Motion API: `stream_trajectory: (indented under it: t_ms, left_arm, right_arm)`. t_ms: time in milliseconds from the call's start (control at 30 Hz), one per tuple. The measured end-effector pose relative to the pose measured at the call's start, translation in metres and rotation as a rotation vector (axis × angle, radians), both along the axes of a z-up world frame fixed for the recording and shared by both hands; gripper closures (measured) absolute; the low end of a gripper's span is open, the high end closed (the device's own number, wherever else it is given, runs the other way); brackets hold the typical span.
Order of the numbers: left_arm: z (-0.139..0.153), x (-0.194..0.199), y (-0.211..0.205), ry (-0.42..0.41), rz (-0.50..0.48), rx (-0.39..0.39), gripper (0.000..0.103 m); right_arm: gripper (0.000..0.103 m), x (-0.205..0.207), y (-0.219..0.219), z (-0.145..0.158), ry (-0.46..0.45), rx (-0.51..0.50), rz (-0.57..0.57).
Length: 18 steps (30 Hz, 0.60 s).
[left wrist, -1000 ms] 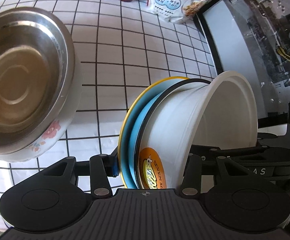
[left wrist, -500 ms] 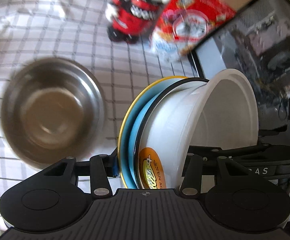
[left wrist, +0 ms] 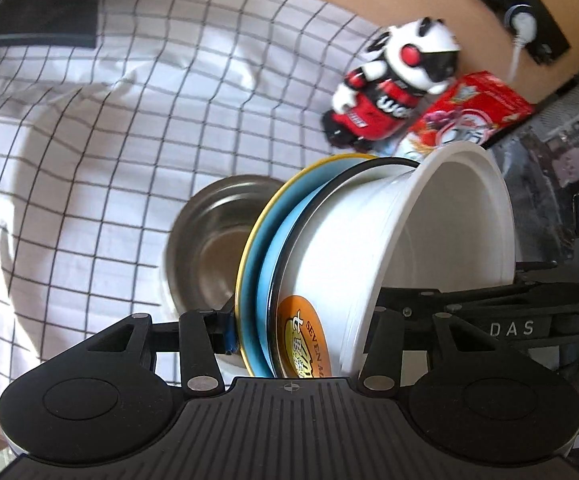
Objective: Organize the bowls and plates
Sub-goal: 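Lower the nested bowl stack into the steel bowl with both tools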
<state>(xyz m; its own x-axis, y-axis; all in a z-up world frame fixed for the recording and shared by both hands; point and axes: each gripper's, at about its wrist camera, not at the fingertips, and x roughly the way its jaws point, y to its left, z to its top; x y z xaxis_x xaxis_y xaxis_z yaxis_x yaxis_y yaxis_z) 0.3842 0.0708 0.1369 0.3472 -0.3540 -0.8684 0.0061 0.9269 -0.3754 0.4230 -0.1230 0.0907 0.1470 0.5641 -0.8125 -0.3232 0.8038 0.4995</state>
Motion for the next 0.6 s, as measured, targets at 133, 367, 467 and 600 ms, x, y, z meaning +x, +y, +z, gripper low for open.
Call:
stream_trajectory:
  t_ms: [133,367,467,600]
  left_arm:
    - [-0.017,0.006,0.011,0.039,0.004,-0.014,0.052]
    - [-0.032,0.017,0.015,0.064,-0.012,-0.034,0.053]
    - [-0.037,0.022,0.013,0.071,-0.017,-0.039,0.053]
    - [-0.044,0.029,0.012,0.093,-0.016,-0.044,0.053]
  right_arm:
    - [0.044,0.004,0.009,-0.013,0.037,-0.016,-0.002]
    - [0.044,0.013,0.009,-0.025,0.063,-0.035,-0.021]
    - [0.044,0.018,0.006,-0.029,0.072,-0.041,-0.026]
    - [0.044,0.025,0.006,-0.037,0.089,-0.046,-0.028]
